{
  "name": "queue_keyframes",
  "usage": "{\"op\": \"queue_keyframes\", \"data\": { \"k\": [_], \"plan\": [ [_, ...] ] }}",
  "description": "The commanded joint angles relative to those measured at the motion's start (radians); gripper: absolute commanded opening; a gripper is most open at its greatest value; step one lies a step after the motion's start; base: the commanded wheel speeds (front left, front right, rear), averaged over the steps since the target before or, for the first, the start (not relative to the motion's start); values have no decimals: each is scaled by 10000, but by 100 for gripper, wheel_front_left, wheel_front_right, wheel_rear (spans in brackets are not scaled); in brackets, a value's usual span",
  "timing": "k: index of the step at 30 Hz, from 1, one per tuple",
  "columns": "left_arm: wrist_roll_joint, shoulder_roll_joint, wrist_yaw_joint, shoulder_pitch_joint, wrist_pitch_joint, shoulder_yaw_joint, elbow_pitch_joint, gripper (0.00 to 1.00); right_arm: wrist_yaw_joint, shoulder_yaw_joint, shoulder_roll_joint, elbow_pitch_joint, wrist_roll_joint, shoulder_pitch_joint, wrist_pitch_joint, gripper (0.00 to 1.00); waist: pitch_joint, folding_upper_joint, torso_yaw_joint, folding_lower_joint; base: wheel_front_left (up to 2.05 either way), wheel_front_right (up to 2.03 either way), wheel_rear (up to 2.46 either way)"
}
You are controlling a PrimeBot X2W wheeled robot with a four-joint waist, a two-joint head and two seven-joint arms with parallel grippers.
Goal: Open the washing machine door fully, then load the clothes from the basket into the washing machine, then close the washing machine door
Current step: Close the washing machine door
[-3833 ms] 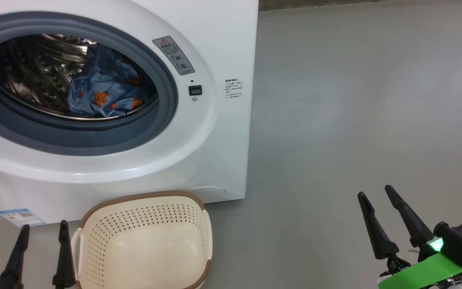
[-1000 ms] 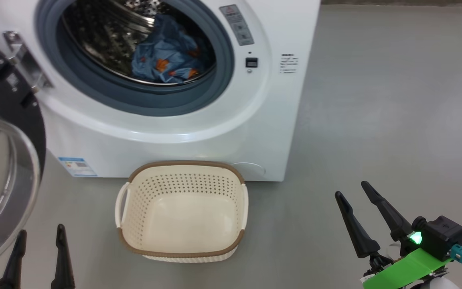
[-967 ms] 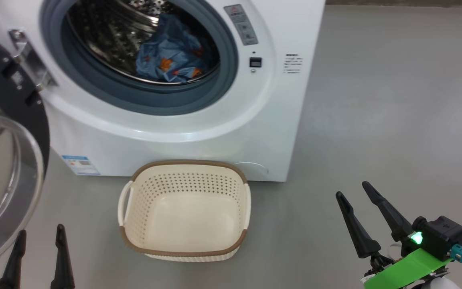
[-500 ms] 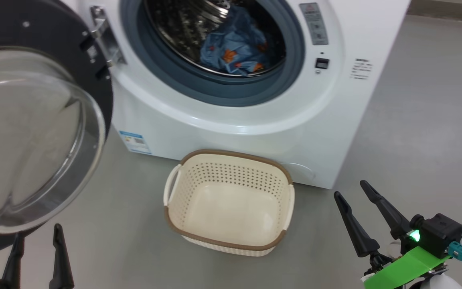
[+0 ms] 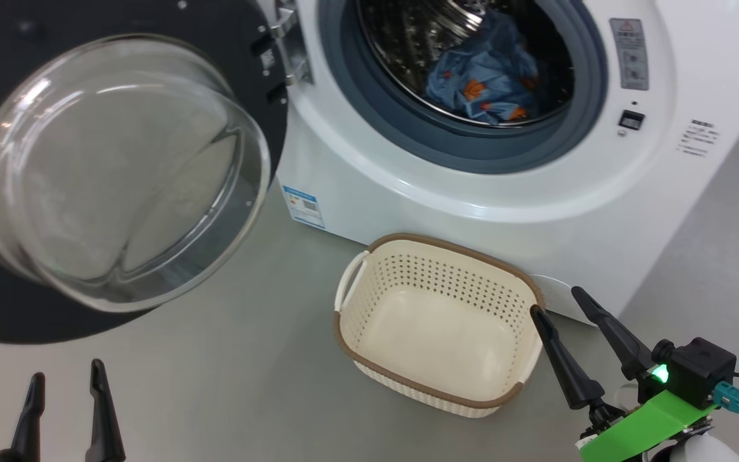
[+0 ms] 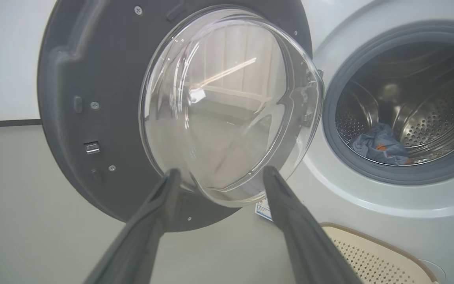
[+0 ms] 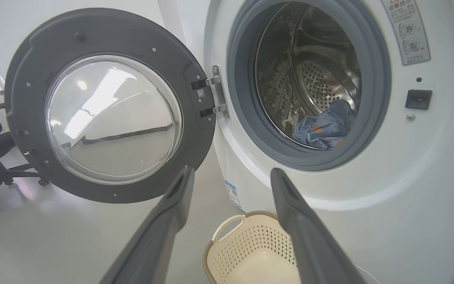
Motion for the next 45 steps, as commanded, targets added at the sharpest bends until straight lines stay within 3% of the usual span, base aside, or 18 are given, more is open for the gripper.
{"op": "queue_keyframes", "data": {
  "k": [1, 26, 28, 29, 31, 35, 38, 42, 45],
  "plan": [
    [-21, 117, 55, 15, -55, 269, -336, 100, 73, 139, -134, -175, 117, -184, -78, 100, -95, 0, 419, 0, 0, 0, 0],
    [-366, 116, 244, 204, -55, 433, -1071, 100, 73, 562, -180, -73, 258, -421, -78, 100, -38, 0, 691, 0, 0, 0, 0],
    [-608, 116, 30, 144, -55, 515, -1336, 57, 73, 531, -178, -77, 248, -401, -78, 100, -3, 0, 694, 0, 0, 0, 0],
    [-724, 116, -91, 96, -55, 599, -1489, 42, 73, 511, -179, -82, 241, -390, -78, 100, 22, 0, 697, 0, 0, 0, 0],
    [-939, 116, -285, -14, -55, 833, -1735, 0, 73, 472, -181, -91, 224, -366, -78, 100, 63, 0, 703, 0, 0, 0, 0],
    [-1610, 132, -535, -554, -55, 1511, -2223, 0, 73, 354, -176, -123, 187, -303, -78, 100, 171, 0, 718, 0, 0, 0, 0],
    [-2233, 484, -600, -1179, -55, 1856, -2310, 0, 73, 298, -172, -147, 155, -268, -78, 100, 262, 0, 729, 0, 0, 0, 0],
    [-4073, 1647, -610, -2206, -55, 1828, -2046, 0, 73, 205, -151, -174, 120, -224, -78, 100, 343, 0, 730, 0, 0, 0, 0],
    [-5468, 2838, -612, -3089, 29, 2020, -1546, 0, 73, 80, -113, -211, 78, -169, -78, 100, 384, 0, 726, 0, 0, 0, 0]
  ]
}}
